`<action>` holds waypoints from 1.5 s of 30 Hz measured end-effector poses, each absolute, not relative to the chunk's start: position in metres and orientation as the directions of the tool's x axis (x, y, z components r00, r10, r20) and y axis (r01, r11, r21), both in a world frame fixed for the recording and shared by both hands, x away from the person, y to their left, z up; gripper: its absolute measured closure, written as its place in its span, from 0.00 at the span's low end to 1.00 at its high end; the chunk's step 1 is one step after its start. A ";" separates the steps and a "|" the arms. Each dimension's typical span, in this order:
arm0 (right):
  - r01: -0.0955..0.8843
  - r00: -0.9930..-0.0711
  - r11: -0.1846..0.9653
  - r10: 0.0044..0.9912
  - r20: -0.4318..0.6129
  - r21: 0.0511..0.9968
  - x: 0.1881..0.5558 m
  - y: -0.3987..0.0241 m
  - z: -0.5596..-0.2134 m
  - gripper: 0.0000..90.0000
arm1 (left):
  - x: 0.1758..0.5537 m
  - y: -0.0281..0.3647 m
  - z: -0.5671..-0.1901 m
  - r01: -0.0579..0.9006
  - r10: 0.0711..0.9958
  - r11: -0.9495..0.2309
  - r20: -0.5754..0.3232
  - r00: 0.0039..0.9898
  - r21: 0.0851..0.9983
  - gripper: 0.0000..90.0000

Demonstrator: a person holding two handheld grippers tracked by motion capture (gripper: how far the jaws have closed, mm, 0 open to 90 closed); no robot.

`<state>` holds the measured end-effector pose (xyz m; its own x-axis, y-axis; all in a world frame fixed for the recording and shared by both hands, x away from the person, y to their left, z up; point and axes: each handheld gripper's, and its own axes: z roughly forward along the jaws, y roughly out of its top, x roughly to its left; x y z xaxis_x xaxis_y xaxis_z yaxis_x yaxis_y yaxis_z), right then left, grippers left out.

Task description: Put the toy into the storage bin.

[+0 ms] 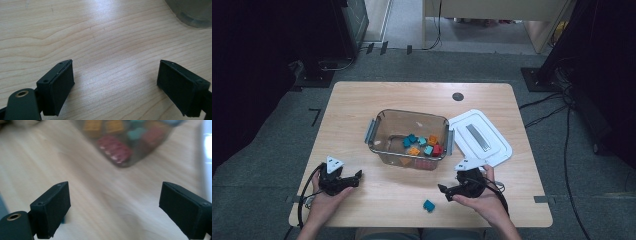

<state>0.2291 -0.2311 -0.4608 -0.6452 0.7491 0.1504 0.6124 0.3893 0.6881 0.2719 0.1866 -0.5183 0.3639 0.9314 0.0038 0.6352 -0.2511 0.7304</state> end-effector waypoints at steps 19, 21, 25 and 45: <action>0.531 -0.791 0.541 0.592 0.154 0.652 0.197 -0.177 -0.499 0.45 | 0.271 0.187 -0.518 0.634 0.931 -0.250 0.003 0.364 0.731 0.15; 0.513 -0.806 0.570 0.577 0.132 0.641 0.194 -0.175 -0.501 0.50 | 0.271 0.187 -0.518 0.634 0.931 -0.250 0.003 0.364 0.731 0.15; 0.480 -0.813 0.600 0.579 0.066 0.640 0.194 -0.183 -0.505 0.69 | 0.271 0.186 -0.518 0.634 0.931 -0.250 0.003 0.364 0.731 0.15; 0.594 -0.636 0.400 0.764 0.104 0.698 0.229 -0.254 -0.497 0.76 | 0.271 0.187 -0.518 0.635 0.931 -0.253 0.004 0.366 0.730 0.15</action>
<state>0.2287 -0.2540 -0.4974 -0.6363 0.7644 0.1040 0.5944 0.3999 0.6977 0.2711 0.1866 -0.5182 0.3661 0.9306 0.0038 0.6347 -0.2526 0.7303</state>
